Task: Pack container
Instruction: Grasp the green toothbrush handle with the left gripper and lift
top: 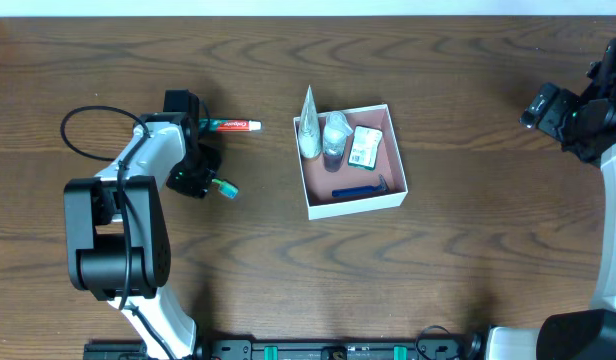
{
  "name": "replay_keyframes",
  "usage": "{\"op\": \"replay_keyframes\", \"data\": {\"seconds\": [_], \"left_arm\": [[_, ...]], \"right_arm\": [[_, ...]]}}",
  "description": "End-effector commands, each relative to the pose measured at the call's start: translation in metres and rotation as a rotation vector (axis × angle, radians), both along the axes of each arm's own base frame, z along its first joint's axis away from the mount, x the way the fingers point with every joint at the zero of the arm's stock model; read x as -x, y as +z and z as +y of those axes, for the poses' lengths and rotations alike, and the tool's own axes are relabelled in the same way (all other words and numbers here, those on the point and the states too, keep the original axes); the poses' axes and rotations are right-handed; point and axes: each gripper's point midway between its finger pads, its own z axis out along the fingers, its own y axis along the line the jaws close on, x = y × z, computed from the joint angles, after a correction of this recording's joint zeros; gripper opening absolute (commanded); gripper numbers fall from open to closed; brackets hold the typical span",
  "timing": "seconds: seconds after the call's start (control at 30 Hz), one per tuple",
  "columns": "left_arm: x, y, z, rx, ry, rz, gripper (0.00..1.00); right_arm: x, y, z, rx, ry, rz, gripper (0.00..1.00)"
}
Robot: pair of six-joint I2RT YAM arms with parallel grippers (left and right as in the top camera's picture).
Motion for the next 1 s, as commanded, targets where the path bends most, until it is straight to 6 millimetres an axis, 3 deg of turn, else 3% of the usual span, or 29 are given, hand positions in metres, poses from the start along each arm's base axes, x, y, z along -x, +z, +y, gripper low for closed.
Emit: {"op": "replay_keyframes", "data": {"seconds": [0.0, 0.27, 0.37, 0.53, 0.8, 0.97], "left_arm": [[-0.001, -0.001, 0.002, -0.004, -0.077, 0.009, 0.38], [-0.008, -0.001, 0.003, -0.015, -0.207, -0.019, 0.38], [-0.015, 0.000, 0.003, -0.022, -0.257, -0.047, 0.32], [-0.020, 0.000, 0.009, -0.039, -0.237, -0.069, 0.31], [-0.013, -0.001, 0.013, -0.032, -0.189, -0.041, 0.31], [-0.010, -0.001, 0.013, -0.029, -0.213, -0.028, 0.20]], "right_arm": [[0.000, -0.001, -0.003, 0.008, 0.002, 0.005, 0.99], [0.000, -0.001, -0.003, 0.007, 0.002, 0.005, 0.99], [0.000, -0.001, -0.003, 0.008, 0.002, 0.005, 0.99], [0.000, -0.001, -0.003, 0.007, 0.002, 0.005, 0.99], [0.000, -0.001, -0.003, 0.008, 0.002, 0.005, 0.99], [0.000, -0.001, -0.003, 0.007, 0.002, 0.005, 0.99]]}}
